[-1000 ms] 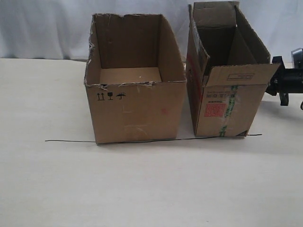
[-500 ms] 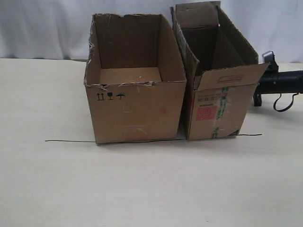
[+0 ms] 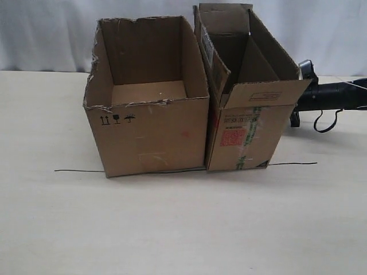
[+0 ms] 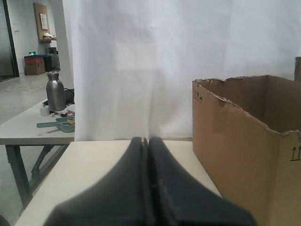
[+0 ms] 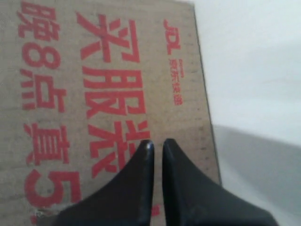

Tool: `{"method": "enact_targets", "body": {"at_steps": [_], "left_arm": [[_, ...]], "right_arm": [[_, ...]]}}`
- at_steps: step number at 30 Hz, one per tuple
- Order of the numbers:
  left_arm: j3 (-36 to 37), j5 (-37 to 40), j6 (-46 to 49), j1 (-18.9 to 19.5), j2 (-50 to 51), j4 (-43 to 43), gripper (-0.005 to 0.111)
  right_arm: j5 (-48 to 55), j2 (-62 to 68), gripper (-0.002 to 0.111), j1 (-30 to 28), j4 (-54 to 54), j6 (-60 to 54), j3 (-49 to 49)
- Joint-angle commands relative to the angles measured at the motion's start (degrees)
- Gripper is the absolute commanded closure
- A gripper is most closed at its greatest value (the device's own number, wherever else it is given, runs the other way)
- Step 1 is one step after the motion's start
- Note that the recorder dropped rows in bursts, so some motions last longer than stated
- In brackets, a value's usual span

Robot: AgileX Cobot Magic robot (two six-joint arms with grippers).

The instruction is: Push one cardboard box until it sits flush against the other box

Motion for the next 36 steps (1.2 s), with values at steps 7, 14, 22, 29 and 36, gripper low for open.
{"method": "enact_targets", "body": {"at_steps": [7,14,22,29,36], "left_arm": [[0.1,0.0,0.0,-0.2,-0.2,-0.1,0.107],[0.1,0.0,0.0,-0.2,-0.2,-0.1,0.107],[0.1,0.0,0.0,-0.2,-0.2,-0.1,0.107],[0.1,0.0,0.0,-0.2,-0.2,-0.1,0.107],[0.1,0.0,0.0,-0.2,-0.2,0.2,0.107]], "right_arm": [[-12.4,-27.1,0.103,-11.9,-15.2,-7.4,10.1],[-56.3,-63.3,0.103,0.3,4.8,-36.8,58.2],[-68.7,-73.6,0.103,17.7,20.1,-52.8,71.2],[-68.2,-77.4,0.103,20.6,20.1,-52.6,71.3],[-68.4,-78.1,0.103,20.6,20.1,-52.6,71.3]]}}
